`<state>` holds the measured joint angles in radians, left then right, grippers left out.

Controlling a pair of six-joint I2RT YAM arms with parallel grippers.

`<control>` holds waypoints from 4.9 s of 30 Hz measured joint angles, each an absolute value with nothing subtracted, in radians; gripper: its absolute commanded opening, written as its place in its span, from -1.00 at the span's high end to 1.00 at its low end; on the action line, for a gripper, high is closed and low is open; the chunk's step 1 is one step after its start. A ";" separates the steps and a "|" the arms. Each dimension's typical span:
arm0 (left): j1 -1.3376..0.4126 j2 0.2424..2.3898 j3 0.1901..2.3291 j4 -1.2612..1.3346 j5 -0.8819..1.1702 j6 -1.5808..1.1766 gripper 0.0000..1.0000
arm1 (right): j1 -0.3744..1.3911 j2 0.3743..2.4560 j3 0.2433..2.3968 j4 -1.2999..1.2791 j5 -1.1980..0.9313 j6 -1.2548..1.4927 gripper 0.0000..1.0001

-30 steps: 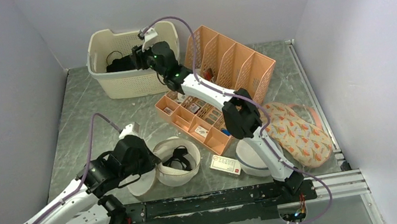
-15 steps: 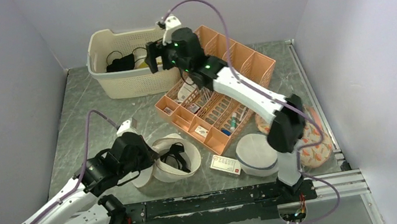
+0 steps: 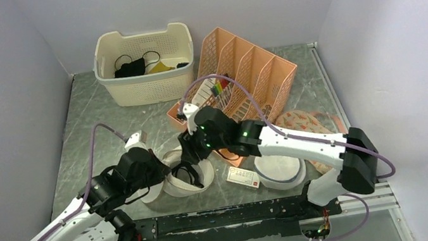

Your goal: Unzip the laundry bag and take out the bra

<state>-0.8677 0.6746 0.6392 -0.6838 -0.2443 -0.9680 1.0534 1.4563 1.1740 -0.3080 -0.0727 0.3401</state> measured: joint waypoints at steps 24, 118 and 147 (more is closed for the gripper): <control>-0.868 0.602 0.492 -0.531 -0.235 -0.878 0.87 | 1.298 1.474 0.829 -0.089 0.075 0.545 0.62; -0.868 0.631 0.514 -0.620 -0.187 -0.969 0.86 | 1.291 1.357 0.717 0.428 0.188 0.472 1.00; -0.868 0.702 0.573 -0.601 -0.187 -0.929 0.86 | 1.030 1.363 0.909 0.313 0.237 0.765 1.00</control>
